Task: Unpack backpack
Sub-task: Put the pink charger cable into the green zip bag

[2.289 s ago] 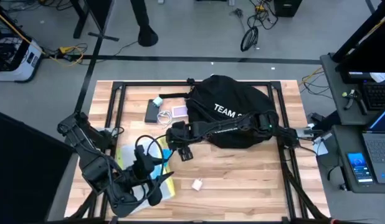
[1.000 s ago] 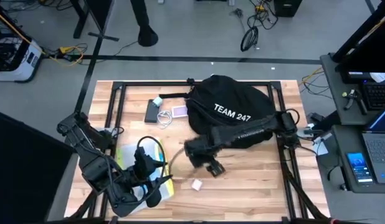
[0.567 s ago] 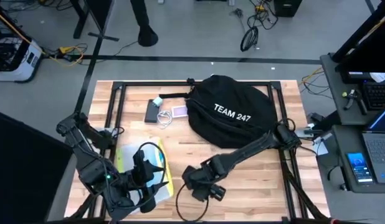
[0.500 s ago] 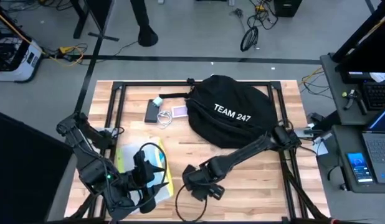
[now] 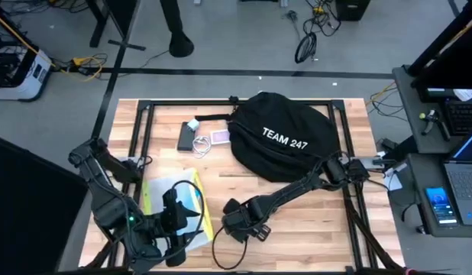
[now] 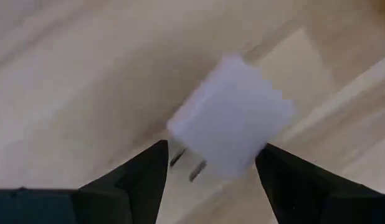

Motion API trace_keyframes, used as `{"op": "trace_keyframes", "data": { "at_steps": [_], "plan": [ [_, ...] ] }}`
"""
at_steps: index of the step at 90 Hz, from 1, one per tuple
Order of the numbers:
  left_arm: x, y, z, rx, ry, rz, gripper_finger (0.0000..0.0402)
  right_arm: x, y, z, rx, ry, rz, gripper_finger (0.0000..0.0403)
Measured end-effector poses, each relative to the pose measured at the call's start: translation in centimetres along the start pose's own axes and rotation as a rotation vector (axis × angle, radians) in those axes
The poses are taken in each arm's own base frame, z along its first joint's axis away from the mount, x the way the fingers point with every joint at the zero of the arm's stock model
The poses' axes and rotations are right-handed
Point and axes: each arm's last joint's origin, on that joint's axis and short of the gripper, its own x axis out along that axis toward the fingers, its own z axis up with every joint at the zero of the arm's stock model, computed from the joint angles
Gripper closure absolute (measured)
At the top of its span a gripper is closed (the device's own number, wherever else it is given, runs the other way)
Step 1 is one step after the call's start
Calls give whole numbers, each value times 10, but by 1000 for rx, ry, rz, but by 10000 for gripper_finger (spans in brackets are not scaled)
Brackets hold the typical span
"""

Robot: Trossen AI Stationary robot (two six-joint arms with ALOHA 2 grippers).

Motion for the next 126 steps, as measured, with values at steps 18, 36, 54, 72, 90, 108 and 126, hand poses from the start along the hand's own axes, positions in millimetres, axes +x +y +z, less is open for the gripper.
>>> {"op": "trace_keyframes", "data": {
  "at_steps": [18, 36, 54, 72, 90, 108, 126],
  "plan": [
    [0, 0, 0, 10, 1, 2, 201, 0, -3, 5, 177, -57, -24, 179],
    [0, 1, 0, 15, 5, 7, 201, 0, 2, -3, 405, 34, 19, 179],
    [0, 2, -1, 21, 9, 13, 201, -16, -3, 8, 456, -12, 51, 179],
    [0, 2, -1, 18, 9, 12, 201, -34, -13, 29, 457, -191, 13, 174],
    [0, 1, -1, 10, 11, 10, 201, -23, -10, 33, 427, -225, 43, 148],
    [0, 1, -1, 11, 12, 8, 201, 1, -4, 39, 369, -229, 24, 134],
    [0, 1, -1, 11, 13, 7, 201, 23, -8, 34, 385, -187, -7, 146]
  ]
}}
